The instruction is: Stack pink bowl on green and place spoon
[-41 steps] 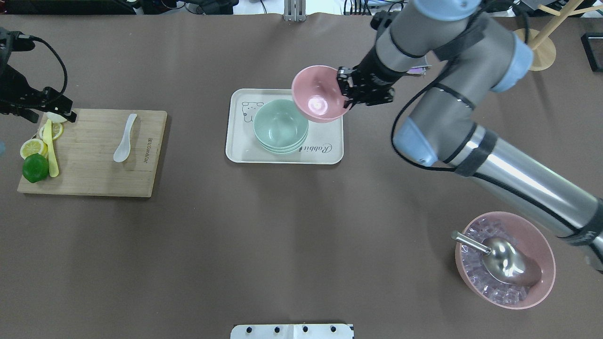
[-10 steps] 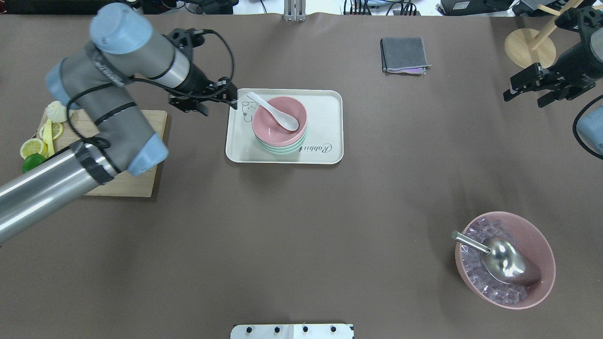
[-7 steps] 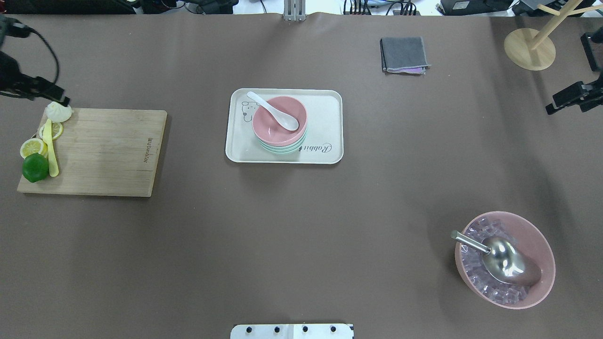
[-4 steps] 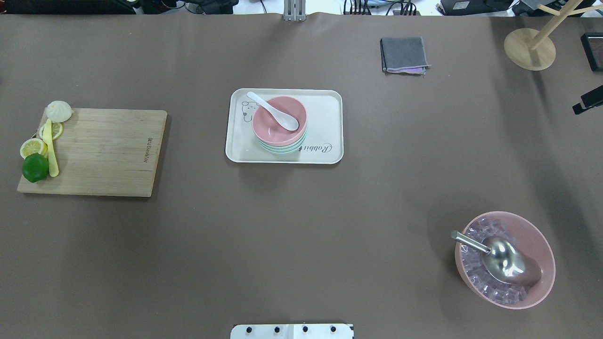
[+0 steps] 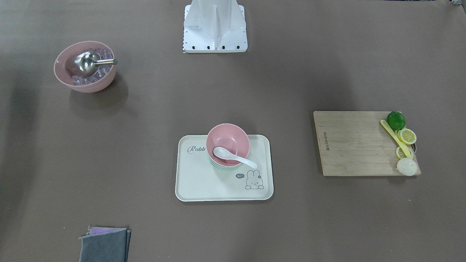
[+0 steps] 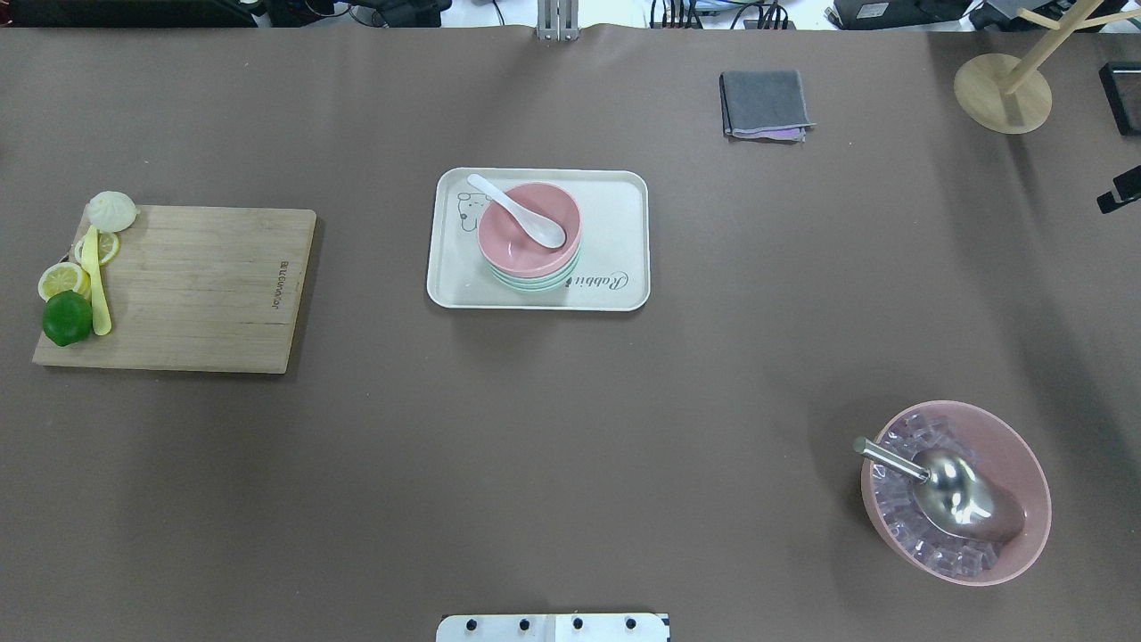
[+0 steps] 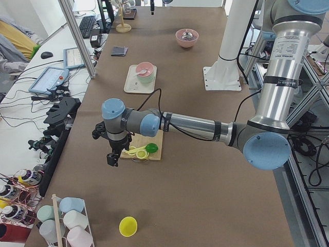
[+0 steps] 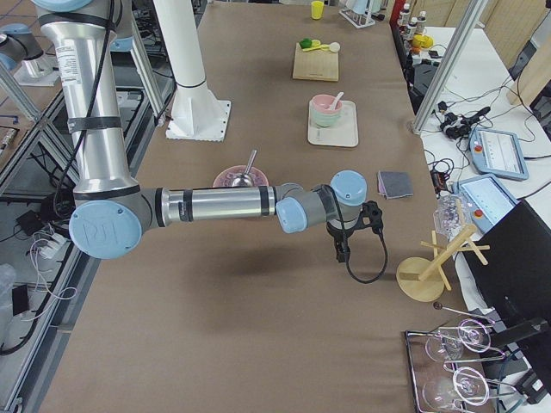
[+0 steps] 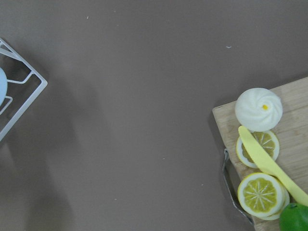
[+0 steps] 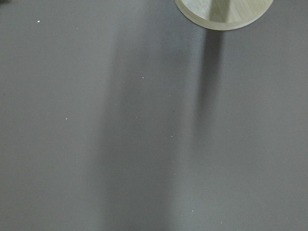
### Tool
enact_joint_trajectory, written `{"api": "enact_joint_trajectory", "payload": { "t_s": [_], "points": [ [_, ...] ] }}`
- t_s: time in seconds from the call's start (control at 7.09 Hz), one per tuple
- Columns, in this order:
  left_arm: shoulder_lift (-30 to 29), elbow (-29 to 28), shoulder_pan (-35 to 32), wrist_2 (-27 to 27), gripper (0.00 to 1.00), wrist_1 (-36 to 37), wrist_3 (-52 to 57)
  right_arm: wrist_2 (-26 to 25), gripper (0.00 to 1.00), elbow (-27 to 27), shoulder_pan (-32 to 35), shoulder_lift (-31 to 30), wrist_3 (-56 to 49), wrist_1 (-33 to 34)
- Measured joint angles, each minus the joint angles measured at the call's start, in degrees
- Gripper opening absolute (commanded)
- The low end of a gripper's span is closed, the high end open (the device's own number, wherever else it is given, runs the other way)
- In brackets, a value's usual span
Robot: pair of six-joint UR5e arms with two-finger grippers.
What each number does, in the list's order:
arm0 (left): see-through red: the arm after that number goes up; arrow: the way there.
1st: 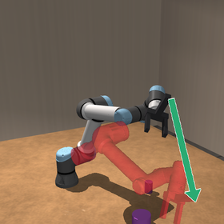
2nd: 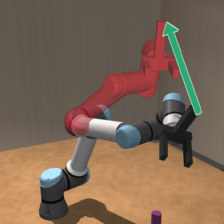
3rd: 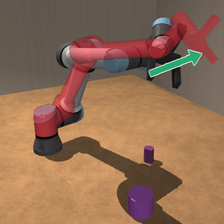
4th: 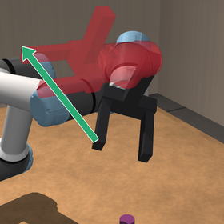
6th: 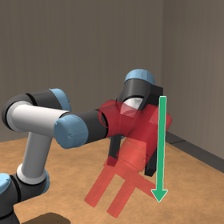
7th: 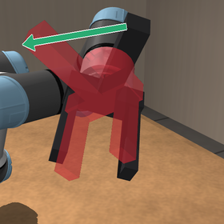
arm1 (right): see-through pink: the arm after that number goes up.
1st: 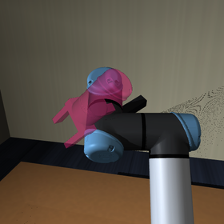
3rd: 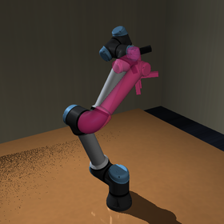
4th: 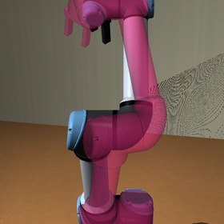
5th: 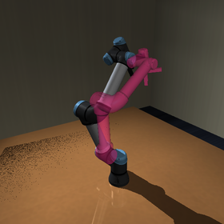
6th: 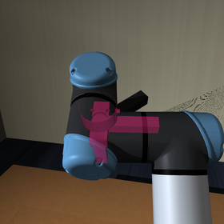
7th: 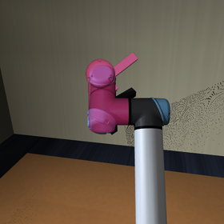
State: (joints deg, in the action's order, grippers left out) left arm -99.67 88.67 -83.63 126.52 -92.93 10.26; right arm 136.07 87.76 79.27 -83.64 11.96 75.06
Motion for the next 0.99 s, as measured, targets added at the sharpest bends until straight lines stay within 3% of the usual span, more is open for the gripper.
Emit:
{"api": "enact_joint_trajectory", "payload": {
  "t_s": [0.99],
  "points": [
    [2.1, 4.1, -0.2, -0.2, 0.98, 0.0, 0.5, -0.2, 1.0, 0.0, 0.0, 0.1, 0.1, 0.0]
  ]
}}
